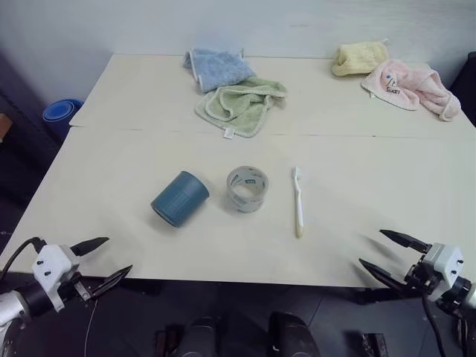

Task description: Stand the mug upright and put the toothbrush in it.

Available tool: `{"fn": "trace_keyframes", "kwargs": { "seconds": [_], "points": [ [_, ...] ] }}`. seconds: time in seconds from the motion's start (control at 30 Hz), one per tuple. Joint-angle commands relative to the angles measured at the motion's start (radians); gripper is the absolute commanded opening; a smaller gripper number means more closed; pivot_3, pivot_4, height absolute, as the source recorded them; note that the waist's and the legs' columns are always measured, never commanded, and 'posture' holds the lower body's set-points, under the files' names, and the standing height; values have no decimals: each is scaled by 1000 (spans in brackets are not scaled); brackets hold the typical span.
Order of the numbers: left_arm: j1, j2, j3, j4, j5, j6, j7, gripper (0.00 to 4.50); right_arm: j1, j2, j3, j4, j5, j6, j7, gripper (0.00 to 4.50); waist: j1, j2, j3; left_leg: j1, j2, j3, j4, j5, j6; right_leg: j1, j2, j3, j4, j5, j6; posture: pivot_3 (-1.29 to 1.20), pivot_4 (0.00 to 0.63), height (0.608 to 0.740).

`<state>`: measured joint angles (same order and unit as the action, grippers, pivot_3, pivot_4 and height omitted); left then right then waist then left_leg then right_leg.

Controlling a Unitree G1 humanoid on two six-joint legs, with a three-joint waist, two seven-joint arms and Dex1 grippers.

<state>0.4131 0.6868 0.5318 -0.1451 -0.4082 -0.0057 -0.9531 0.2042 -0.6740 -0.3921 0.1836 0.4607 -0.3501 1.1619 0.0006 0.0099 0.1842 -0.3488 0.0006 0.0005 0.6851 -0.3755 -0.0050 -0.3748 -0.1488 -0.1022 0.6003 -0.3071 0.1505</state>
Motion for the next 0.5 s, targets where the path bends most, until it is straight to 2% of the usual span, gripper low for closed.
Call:
{"fn": "trace_keyframes", "kwargs": {
  "seconds": [0.03,0.23,0.5],
  "points": [
    [17,5,7,-34,-14,9,-4,4500,-11,2,3,-33,15,7,-6,4474,0,0,0,0,0,0,0,0,0,0,0,0,0,0,0,0,150,740],
    [-4,4,11,-72,-109,103,-27,4500,-36,12,27,-59,19,32,-21,4474,2,0,0,0,0,0,0,0,0,0,0,0,1,0,0,0,150,740],
    [-3,5,10,-84,-99,104,-38,4500,-49,18,41,-71,14,44,-27,4474,1,0,0,1,0,0,0,0,0,0,0,0,1,0,0,0,150,740]
  ]
}}
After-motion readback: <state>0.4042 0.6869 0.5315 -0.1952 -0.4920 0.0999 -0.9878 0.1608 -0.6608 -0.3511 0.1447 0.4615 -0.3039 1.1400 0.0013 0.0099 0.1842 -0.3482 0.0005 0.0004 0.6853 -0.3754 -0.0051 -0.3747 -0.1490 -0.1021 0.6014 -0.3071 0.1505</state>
